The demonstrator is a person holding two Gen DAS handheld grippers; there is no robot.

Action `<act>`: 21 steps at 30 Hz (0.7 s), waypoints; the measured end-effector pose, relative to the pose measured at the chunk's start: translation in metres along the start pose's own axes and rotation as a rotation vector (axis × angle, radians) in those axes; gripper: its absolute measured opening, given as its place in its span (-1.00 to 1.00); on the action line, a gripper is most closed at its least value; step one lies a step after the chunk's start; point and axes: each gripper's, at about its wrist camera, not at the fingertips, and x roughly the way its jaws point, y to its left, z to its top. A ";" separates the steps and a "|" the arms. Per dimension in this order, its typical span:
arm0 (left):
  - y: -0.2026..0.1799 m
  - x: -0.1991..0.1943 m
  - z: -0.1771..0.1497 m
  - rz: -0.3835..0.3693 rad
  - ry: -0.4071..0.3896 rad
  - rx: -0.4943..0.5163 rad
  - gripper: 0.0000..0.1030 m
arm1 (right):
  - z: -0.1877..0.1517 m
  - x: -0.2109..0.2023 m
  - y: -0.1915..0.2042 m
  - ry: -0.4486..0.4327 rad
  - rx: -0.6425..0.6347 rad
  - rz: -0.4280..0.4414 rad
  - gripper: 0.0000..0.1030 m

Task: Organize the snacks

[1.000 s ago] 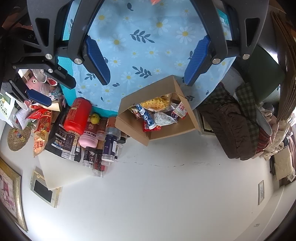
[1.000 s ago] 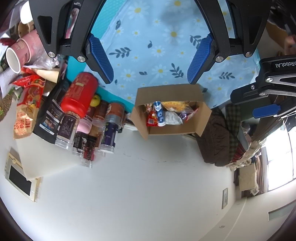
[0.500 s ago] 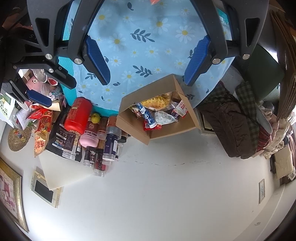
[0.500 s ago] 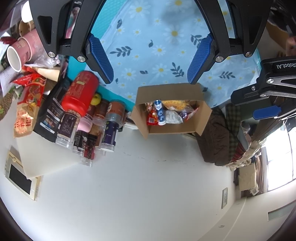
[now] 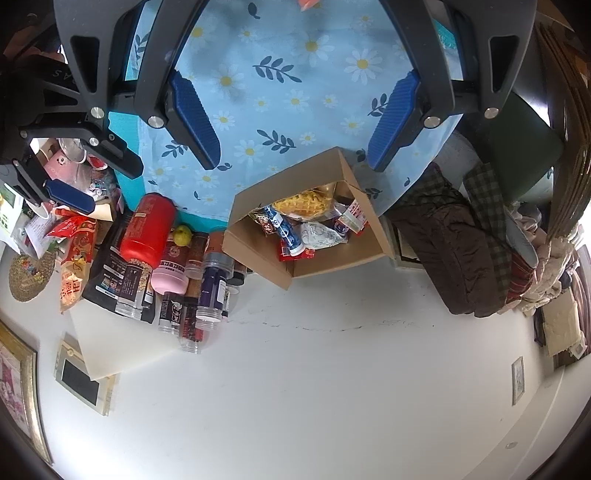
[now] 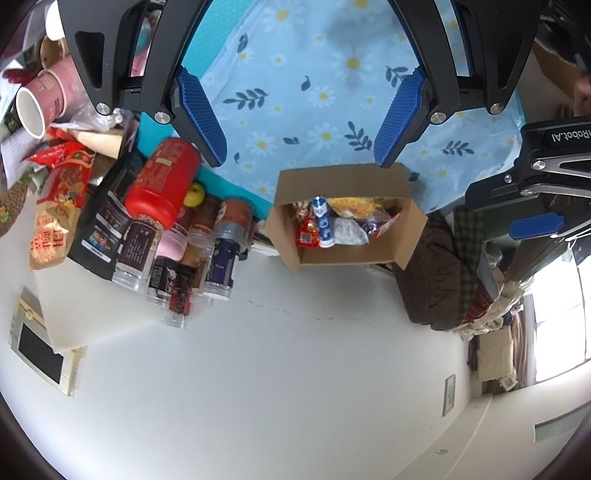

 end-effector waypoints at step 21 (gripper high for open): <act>0.000 0.005 -0.001 0.013 0.023 0.013 0.60 | -0.005 0.002 0.003 0.007 -0.014 -0.014 0.61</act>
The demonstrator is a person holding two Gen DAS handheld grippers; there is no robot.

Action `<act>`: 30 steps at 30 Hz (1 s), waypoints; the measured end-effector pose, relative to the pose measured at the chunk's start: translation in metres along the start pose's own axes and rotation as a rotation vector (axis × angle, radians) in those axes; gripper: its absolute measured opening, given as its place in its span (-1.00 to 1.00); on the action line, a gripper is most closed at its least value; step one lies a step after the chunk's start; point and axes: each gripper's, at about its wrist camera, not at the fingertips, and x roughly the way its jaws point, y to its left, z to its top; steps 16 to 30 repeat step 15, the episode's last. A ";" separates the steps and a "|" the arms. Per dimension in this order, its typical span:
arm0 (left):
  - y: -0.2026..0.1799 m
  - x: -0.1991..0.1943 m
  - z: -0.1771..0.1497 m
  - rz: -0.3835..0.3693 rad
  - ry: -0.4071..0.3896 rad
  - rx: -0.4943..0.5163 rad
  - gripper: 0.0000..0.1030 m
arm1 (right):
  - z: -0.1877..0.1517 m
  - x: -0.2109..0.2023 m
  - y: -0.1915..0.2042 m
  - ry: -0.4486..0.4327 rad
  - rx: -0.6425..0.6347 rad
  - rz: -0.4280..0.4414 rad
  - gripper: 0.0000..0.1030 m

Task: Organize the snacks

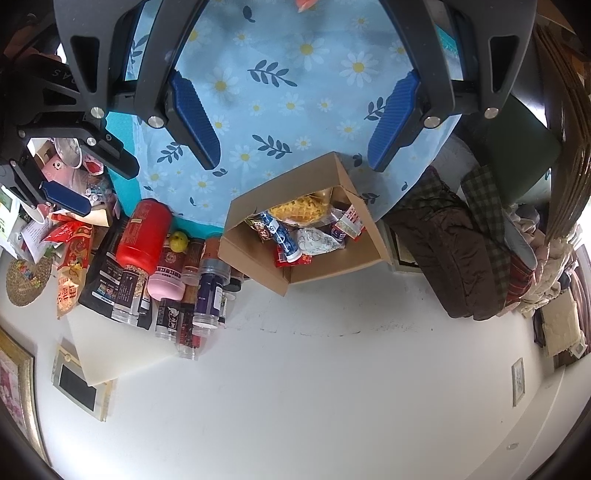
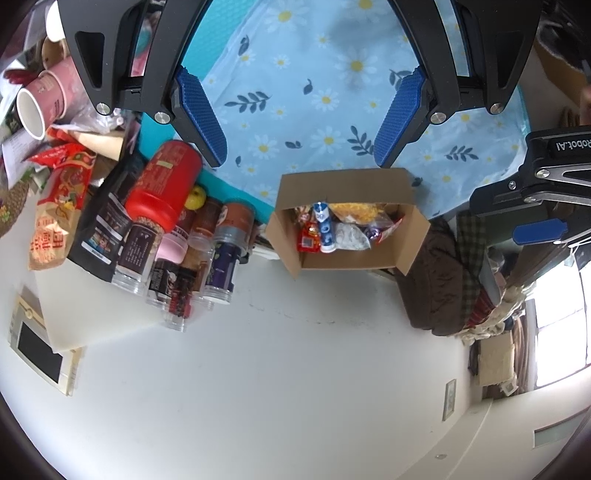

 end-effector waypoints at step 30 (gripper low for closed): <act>-0.001 0.004 -0.001 0.004 0.007 0.003 0.60 | -0.004 0.006 -0.004 0.015 0.013 -0.010 0.61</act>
